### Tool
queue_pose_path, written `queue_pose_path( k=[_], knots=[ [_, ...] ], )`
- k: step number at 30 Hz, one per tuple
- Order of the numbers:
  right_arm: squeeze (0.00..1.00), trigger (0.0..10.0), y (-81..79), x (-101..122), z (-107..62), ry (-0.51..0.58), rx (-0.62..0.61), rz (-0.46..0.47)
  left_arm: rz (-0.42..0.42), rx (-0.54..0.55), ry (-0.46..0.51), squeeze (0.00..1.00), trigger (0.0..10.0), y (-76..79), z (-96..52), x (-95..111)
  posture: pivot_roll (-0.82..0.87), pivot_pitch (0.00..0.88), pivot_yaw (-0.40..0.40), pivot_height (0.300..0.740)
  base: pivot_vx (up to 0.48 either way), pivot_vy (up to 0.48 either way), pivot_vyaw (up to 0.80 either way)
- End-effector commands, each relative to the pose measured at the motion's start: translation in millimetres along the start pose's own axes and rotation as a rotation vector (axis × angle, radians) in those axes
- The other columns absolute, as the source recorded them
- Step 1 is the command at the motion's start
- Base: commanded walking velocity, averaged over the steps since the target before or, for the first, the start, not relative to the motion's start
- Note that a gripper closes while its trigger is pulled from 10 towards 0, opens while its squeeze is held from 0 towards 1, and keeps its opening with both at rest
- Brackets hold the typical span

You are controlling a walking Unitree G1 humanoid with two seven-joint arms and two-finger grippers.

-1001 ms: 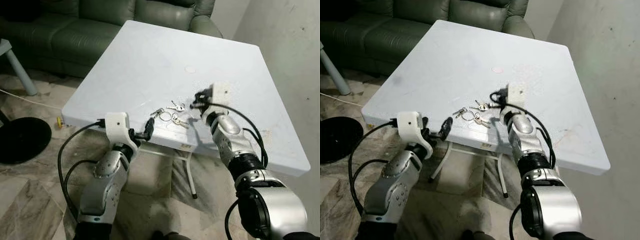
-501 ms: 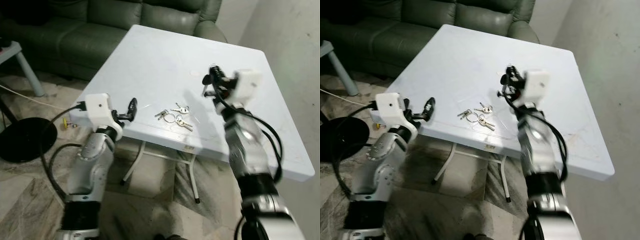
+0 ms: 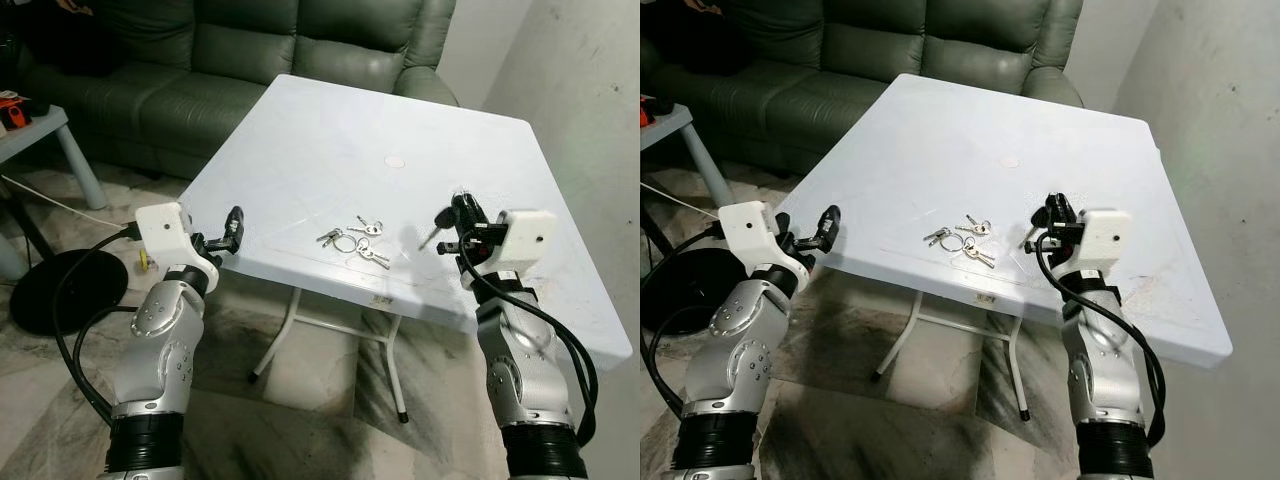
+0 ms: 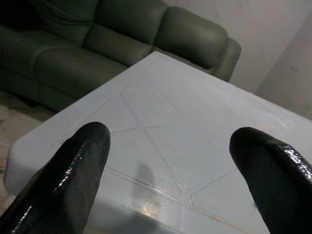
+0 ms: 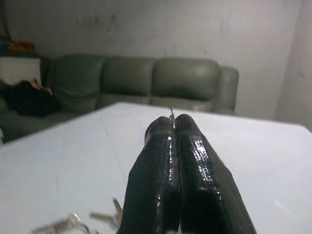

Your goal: Hang keys on a hook

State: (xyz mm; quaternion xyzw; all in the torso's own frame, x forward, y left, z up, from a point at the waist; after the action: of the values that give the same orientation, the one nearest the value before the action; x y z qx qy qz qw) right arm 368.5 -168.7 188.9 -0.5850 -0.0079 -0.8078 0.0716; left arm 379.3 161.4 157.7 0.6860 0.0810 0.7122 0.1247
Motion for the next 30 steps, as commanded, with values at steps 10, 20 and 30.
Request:
queue_pose_path(
  k=[10,20,30],
  knots=[
    [0.0,10.0,5.9,9,-1.6,-0.001,-0.03,-0.026,-0.001,0.004,-0.008,0.0,10.0,-7.4,0.8,5,-0.03,0.0,-0.075,0.724,0.0,0.0,0.0],
    [0.0,10.0,-2.8,19,3.7,0.031,0.029,-0.034,0.01,-0.022,-0.005,0.0,10.0,-1.5,10.8,9,-0.05,0.0,-0.059,0.724,0.0,0.0,0.0],
    [0.0,10.0,0.5,21,9.5,0.028,0.011,-0.061,0.022,-0.038,0.006,0.0,10.0,3.9,19.5,12,-0.06,0.0,-0.056,0.724,0.0,0.0,0.0]
  ],
)
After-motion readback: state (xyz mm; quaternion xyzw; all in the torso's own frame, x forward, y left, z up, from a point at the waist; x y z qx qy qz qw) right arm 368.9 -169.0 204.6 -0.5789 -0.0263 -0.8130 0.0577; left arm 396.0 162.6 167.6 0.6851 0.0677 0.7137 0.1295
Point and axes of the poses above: a point about 5 cm out from each wrist's last joint towards the gripper, its own z axis pointing out of the wrist towards the gripper, its own x axis along the axis of the wrist's last joint, y = z × x, the point moved 6 cm from there along z, pointing out of the wrist towards the gripper
